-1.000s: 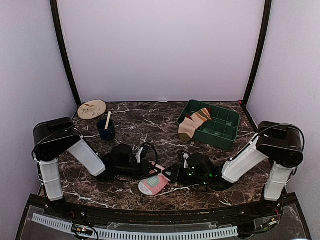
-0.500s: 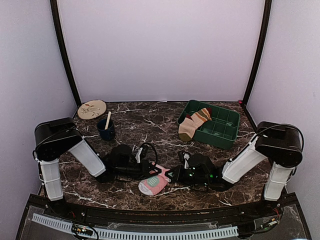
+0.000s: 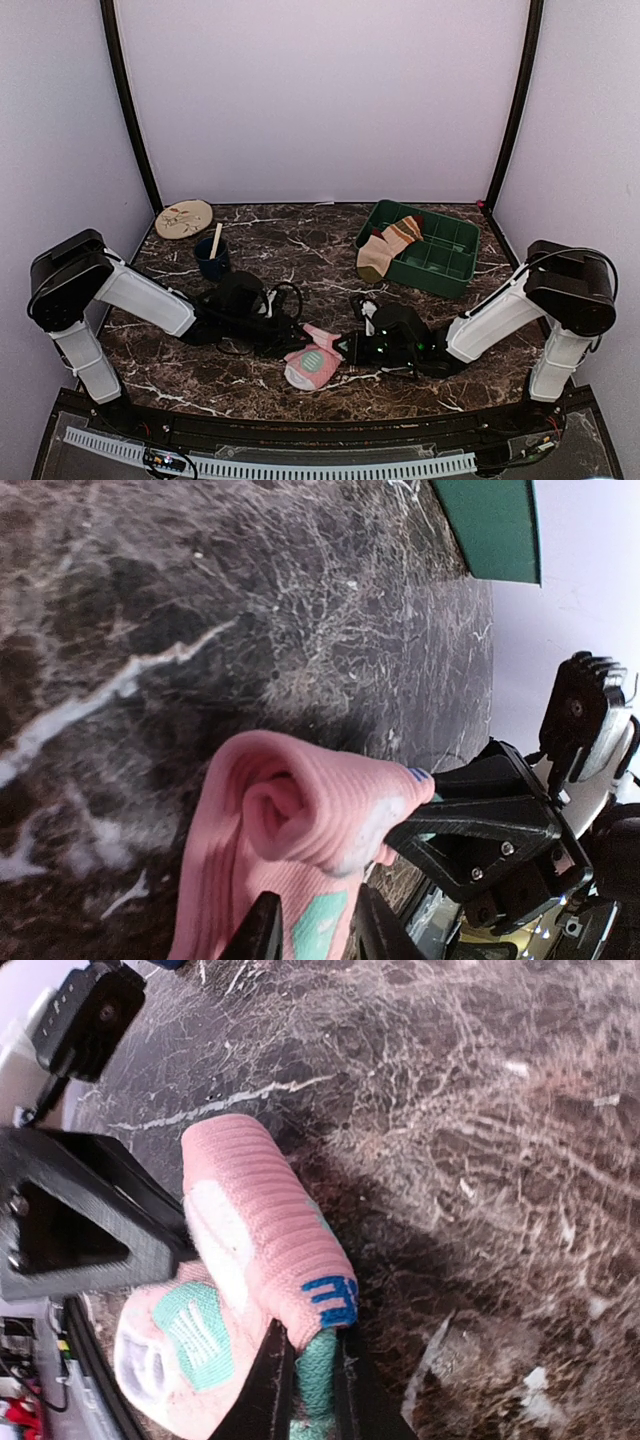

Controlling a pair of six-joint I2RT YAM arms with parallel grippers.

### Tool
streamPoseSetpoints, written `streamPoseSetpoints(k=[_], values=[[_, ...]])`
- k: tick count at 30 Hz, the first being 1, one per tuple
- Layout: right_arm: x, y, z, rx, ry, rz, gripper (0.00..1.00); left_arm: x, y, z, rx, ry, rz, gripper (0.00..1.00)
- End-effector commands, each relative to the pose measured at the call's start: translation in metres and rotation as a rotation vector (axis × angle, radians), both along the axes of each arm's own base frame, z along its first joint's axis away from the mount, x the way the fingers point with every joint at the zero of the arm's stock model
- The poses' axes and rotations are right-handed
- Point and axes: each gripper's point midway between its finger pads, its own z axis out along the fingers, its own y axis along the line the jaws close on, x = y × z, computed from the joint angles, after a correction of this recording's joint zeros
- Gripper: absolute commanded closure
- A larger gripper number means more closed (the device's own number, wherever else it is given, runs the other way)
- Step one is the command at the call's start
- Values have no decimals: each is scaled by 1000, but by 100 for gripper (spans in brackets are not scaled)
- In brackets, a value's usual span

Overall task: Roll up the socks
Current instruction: Roll the sock at the center of the board.

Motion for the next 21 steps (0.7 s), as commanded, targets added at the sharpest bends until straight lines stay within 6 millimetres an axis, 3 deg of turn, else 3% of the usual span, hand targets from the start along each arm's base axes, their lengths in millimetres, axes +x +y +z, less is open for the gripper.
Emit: streamPoseSetpoints(k=[1, 7, 15, 21], values=[[10, 5, 15, -79, -146, 32, 100, 2, 21, 15, 43, 100, 75, 71], [6, 15, 20, -201, -298, 92, 100, 8, 17, 38, 38, 155, 105, 67], [-16, 24, 20, -395, -513, 149, 100, 3, 8, 43, 15, 272, 110, 65], [-26, 19, 14, -545, -653, 134, 100, -5, 3, 45, 14, 346, 83, 65]])
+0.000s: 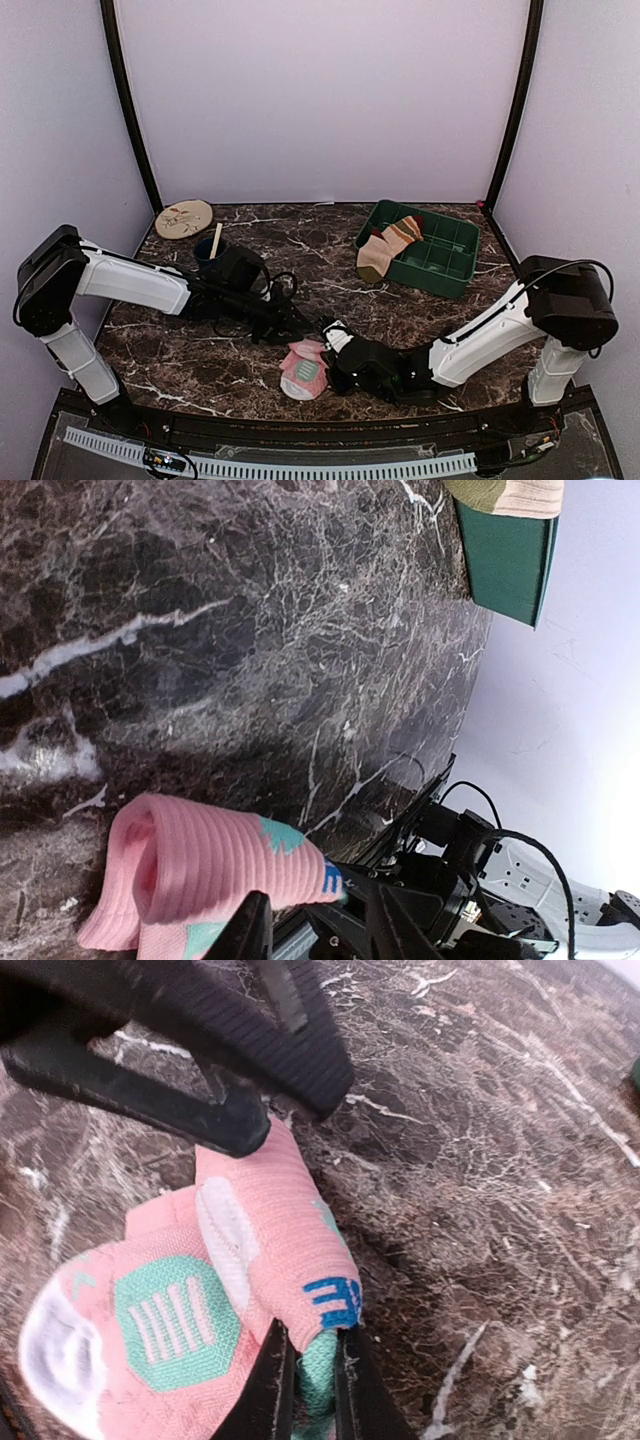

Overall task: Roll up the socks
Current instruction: Roll the sock at the center of the board.

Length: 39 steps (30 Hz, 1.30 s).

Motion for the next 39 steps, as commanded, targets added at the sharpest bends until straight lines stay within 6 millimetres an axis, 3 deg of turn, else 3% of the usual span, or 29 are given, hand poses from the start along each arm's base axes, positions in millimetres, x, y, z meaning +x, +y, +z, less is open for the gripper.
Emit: streamPoseSetpoints(k=[1, 12, 24, 32, 39], values=[[3, -10, -4, -147, -178, -45, 100, -11, -3, 6, -10, 93, -22, 64], [-4, -16, -4, -223, -339, -72, 100, -37, 7, 6, 18, 224, -31, 58], [-13, -11, -5, -216, -385, -43, 100, -19, -23, -9, 50, 268, -39, 53], [-14, -14, -4, -212, -399, -44, 100, -24, -22, -21, 79, 311, -53, 53], [-14, -15, -5, -220, -411, -41, 100, -31, -20, -13, 58, 339, -54, 52]])
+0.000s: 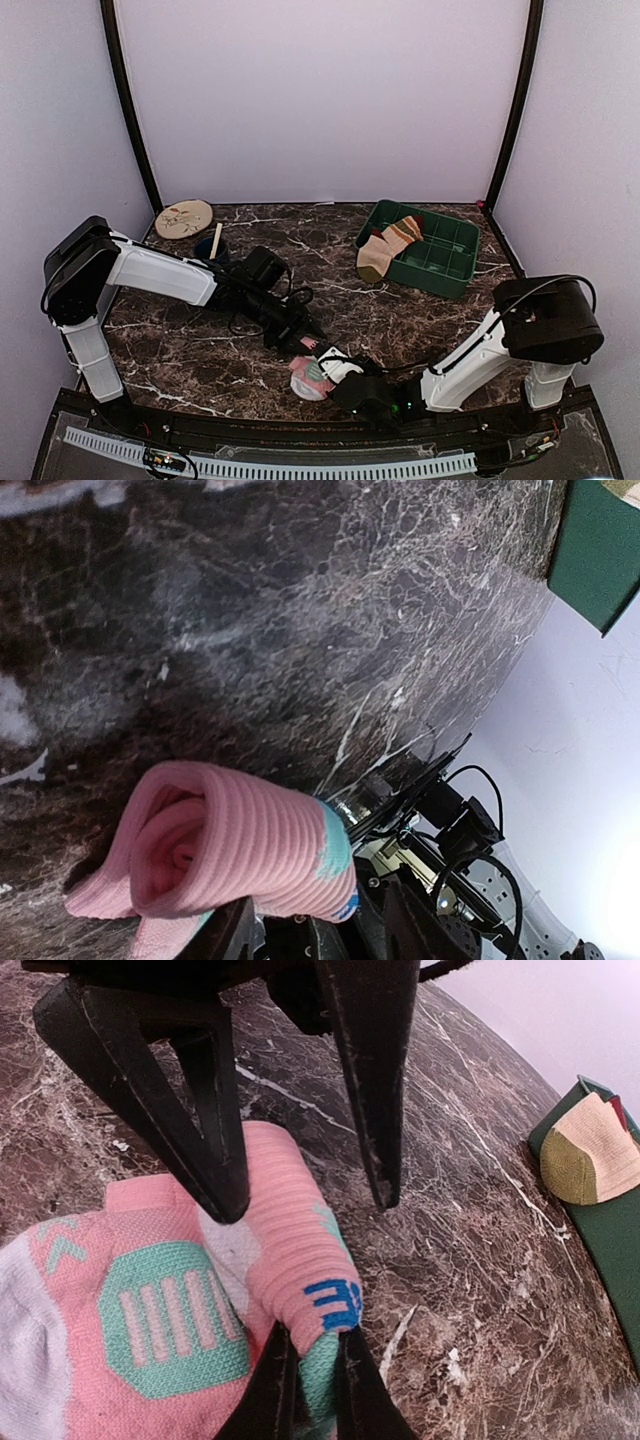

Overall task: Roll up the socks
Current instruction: Roll the sock at the center of the board.

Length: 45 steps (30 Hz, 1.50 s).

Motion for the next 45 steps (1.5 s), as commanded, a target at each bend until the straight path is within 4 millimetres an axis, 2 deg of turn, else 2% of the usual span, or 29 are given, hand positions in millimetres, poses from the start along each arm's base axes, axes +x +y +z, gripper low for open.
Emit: streamPoseSetpoints(k=[1, 9, 15, 23, 25, 32, 35, 41, 45], values=[[-1, -1, 0, 8, -30, -8, 100, -11, 5, 7, 1, 44, -4, 52], [0, -2, -1, 4, -35, -7, 100, -16, 11, 19, -6, 53, 20, 51], [-1, 0, 1, 16, -35, 2, 100, -18, 12, 5, 10, 76, 26, 48], [-3, 2, 4, 27, -31, 18, 100, -9, -1, -8, 14, 94, 17, 47], [-4, 2, 3, 26, -31, 22, 100, -6, -4, -11, 15, 95, 12, 37], [-8, 2, 1, 19, -26, 39, 100, -2, -9, -19, 21, 103, 19, 36], [-9, 2, -1, 13, -24, 45, 100, -1, -10, -20, 16, 103, 17, 41], [-11, 2, -6, 1, -24, 51, 100, -5, -11, -22, 1, 115, 4, 67], [-12, 2, -6, 1, -23, 50, 100, -8, -8, -25, 5, 123, 1, 68]])
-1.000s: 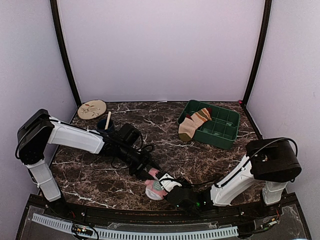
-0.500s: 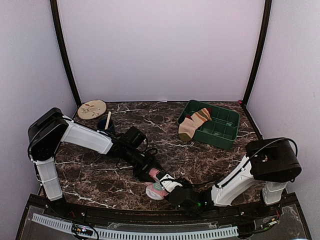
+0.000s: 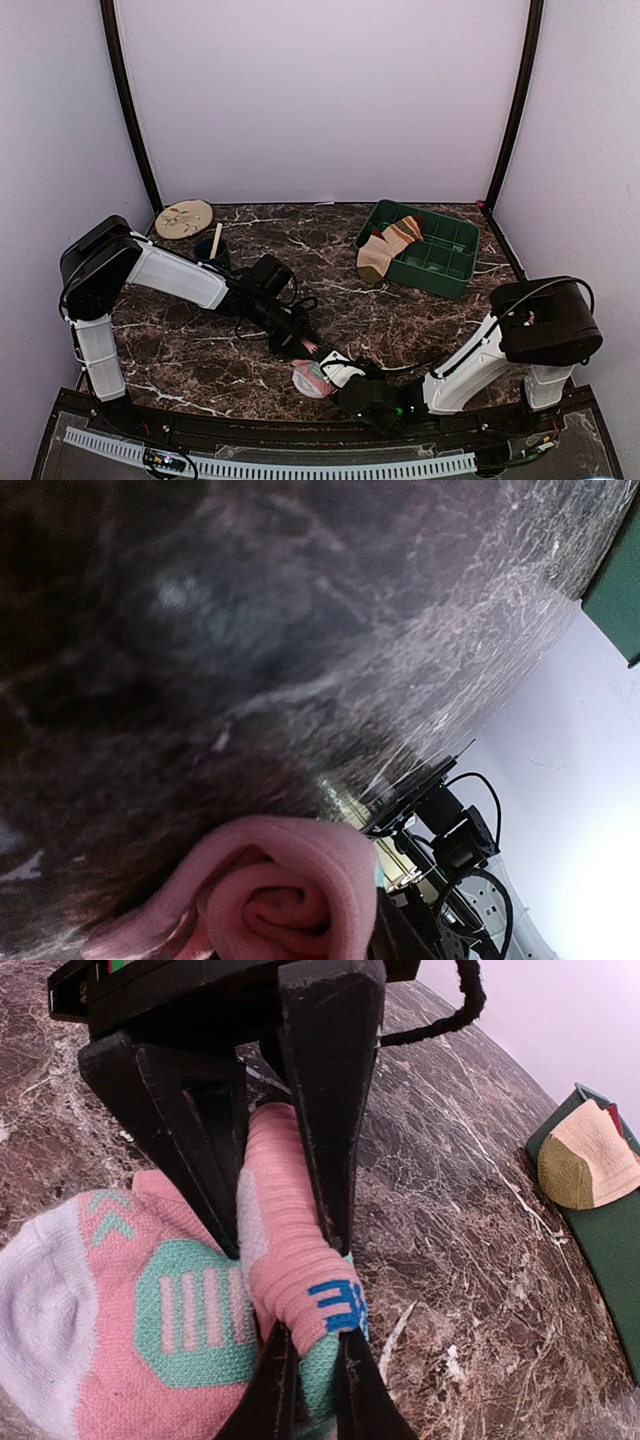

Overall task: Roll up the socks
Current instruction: Roll the sock at the center of the board.

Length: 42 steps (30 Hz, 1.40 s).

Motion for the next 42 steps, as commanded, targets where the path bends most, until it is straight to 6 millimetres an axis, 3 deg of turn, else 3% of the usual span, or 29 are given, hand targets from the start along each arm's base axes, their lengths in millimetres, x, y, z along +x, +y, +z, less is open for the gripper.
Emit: streamPoseSetpoints(k=[1, 11, 15, 21, 32, 42], values=[[-8, 4, -4, 6, 4, 28, 100, -4, 0, -2, -7, 1, -15, 70], [-6, -1, -10, -22, 22, -13, 97, -8, 7, -7, 8, -7, -14, 100], [-6, -7, -9, -15, 63, -34, 71, -6, 8, -12, 17, -41, -35, 100], [-11, -20, 4, 55, 151, -58, 45, 0, 14, -24, 58, -139, -65, 100], [-21, -35, 44, 307, 392, -63, 41, 21, 4, -35, -33, -336, -50, 100], [3, -39, 42, 567, 676, -96, 41, 27, 1, -40, -113, -481, -39, 100]])
